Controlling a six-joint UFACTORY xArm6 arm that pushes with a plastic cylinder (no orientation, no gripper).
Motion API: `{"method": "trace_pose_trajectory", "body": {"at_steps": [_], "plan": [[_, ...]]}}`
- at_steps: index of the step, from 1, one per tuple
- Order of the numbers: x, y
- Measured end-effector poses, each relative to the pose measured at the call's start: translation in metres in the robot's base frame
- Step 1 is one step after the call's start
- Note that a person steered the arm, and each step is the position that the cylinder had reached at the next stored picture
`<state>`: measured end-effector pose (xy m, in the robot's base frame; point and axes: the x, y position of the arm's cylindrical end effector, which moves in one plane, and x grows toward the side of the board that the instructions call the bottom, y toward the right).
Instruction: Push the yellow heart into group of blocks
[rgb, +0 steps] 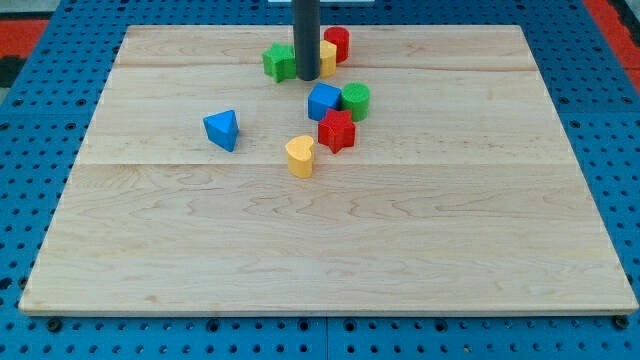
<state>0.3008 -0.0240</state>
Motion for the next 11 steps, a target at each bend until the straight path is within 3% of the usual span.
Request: {"method": "trace_pose_trajectory", "body": {"at_steps": [2, 3, 4, 5, 6, 7, 9, 11], "plan": [[0.008, -0.075], [-0.022, -0.07], [-0.049, -0.027], [-0.058, -0.03], [-0.006, -0.052], [0.059, -0.031], [0.127, -0.051], [0.138, 0.047]]}}
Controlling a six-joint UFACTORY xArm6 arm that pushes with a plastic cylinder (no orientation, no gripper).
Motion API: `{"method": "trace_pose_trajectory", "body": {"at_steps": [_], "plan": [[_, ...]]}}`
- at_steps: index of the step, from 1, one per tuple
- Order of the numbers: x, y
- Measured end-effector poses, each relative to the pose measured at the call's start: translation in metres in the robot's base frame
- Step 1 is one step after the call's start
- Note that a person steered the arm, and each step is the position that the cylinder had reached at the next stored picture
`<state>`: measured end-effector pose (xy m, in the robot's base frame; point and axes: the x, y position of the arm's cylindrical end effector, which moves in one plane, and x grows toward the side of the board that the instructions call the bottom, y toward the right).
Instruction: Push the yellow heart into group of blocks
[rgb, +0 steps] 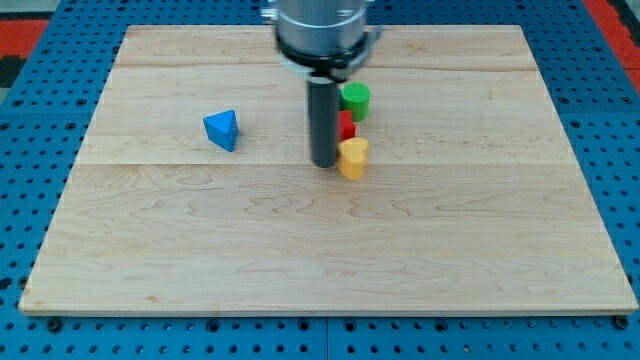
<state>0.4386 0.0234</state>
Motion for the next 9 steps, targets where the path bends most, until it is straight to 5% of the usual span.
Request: {"method": "trace_pose_trajectory", "body": {"at_steps": [2, 4, 7, 9], "plan": [[0.076, -0.019], [0.028, 0.052], [-0.009, 0.01], [0.012, 0.01]]}}
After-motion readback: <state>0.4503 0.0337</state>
